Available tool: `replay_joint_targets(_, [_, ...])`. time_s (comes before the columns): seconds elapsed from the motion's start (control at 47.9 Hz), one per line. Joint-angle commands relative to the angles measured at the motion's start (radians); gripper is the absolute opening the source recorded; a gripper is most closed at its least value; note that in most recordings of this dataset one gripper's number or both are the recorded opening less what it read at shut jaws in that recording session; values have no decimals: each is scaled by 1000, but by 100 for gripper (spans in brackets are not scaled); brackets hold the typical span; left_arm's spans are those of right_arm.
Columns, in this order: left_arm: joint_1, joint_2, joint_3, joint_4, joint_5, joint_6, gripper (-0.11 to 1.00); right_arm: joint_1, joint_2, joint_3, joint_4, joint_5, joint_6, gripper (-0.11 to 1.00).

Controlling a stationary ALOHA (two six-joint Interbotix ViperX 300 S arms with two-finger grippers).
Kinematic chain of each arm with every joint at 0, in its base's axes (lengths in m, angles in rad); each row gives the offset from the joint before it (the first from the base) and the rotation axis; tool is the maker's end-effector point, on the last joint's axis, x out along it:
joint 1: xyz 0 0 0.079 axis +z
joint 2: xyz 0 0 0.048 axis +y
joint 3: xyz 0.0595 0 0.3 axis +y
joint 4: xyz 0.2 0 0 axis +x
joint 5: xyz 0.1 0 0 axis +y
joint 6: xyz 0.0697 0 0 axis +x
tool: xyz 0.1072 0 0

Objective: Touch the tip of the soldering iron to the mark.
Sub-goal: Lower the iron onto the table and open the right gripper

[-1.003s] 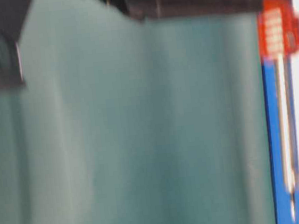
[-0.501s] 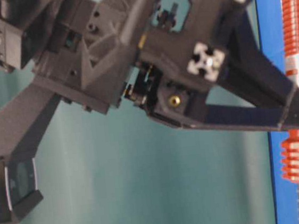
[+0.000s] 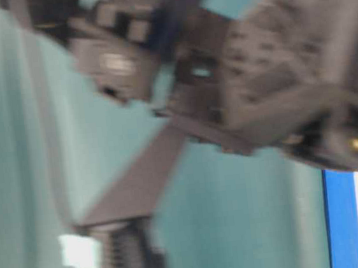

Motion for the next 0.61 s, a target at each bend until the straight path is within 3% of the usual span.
replay_joint_targets(0.0, [-5, 5, -12, 2, -8, -5, 0, -6, 6, 6, 2, -66, 21, 6])
replay_joint_targets(0.376, [-5, 3, -12, 2, -5, -15, 0, -6, 95, 21, 3, -204, 41, 6])
replay_joint_targets(0.585, [-5, 3, -12, 2, -3, -17, 0, -6, 103, 26, 6, -218, 41, 6])
